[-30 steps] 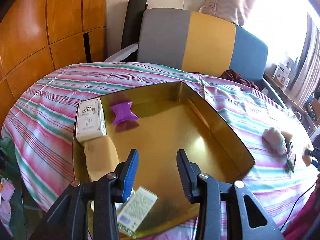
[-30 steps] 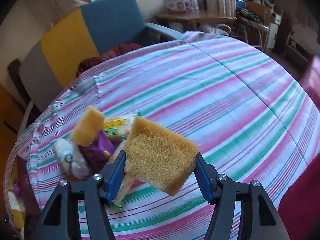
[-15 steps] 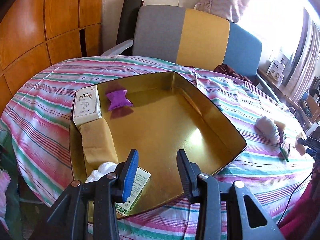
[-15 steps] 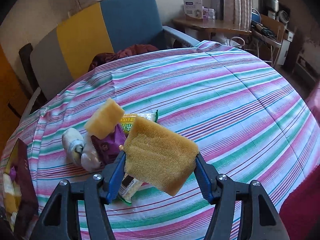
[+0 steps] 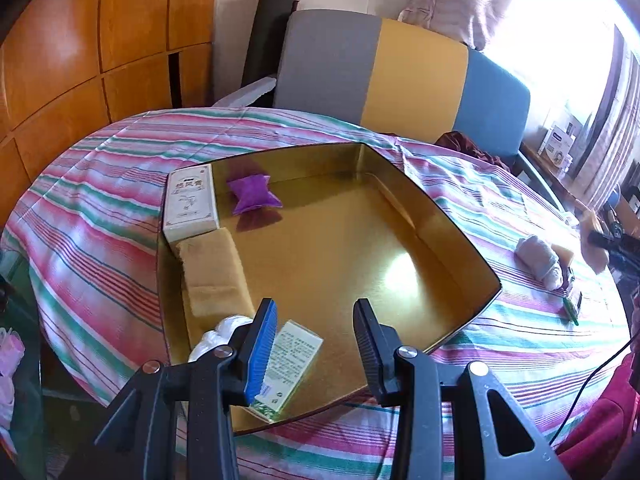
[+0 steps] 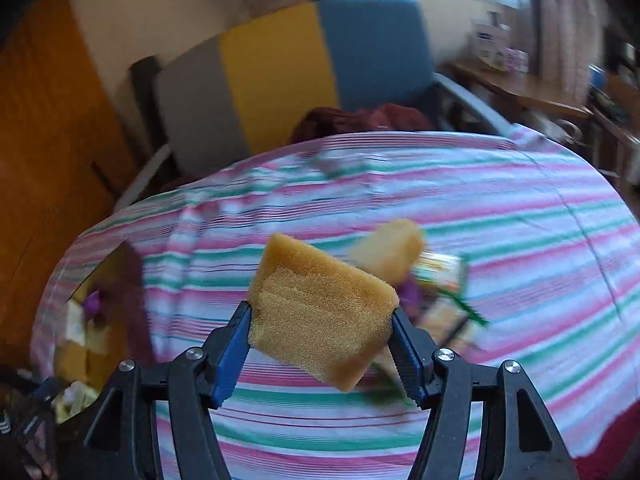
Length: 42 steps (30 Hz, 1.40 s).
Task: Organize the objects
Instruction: 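Carry the yellow sponge into the gold tray and open the right tool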
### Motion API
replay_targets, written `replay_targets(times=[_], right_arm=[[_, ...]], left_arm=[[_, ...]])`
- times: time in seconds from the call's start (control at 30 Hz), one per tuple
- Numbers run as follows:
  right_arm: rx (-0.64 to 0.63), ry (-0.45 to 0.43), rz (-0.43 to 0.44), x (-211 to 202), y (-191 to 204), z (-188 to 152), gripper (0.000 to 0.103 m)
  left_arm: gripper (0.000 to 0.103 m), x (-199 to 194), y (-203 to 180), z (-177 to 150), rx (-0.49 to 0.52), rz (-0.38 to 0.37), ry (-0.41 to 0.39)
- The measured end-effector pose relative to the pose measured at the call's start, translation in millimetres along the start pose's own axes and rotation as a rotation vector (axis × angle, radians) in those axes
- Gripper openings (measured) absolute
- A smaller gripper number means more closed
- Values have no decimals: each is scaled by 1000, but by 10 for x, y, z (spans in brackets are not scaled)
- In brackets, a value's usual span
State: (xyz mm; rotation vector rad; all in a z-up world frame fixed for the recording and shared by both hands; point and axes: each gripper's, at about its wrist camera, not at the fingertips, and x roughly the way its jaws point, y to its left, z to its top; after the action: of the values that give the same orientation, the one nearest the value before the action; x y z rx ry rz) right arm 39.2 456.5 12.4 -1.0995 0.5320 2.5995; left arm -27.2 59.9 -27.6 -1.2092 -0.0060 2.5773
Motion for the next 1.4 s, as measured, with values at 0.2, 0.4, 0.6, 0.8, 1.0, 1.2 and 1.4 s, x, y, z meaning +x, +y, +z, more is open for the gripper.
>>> replay_targets(times=[0.2, 0.4, 0.6, 0.8, 1.0, 1.2, 1.4], right_arm=[[-186, 66, 198, 298, 1218, 7, 67], [-356, 164, 327, 718, 2293, -189, 68], [-425, 283, 346, 1308, 3025, -399, 68], [-421, 366, 342, 1832, 3448, -501, 76], [-373, 365, 438, 1867, 3516, -492, 96], [-378, 330, 419, 1652, 3285, -507, 103], [-390, 276, 375, 1394, 3043, -540, 103]], left_arm=[[39, -39, 235, -6, -55, 22, -2], [39, -97, 598, -3, -139, 71, -7], [39, -105, 874, -39, -209, 106, -7], [39, -48, 957, -67, -232, 99, 11], [39, -3, 947, -94, -232, 91, 22], [39, -23, 913, -98, -224, 95, 15], [39, -33, 794, -91, -194, 87, 12]])
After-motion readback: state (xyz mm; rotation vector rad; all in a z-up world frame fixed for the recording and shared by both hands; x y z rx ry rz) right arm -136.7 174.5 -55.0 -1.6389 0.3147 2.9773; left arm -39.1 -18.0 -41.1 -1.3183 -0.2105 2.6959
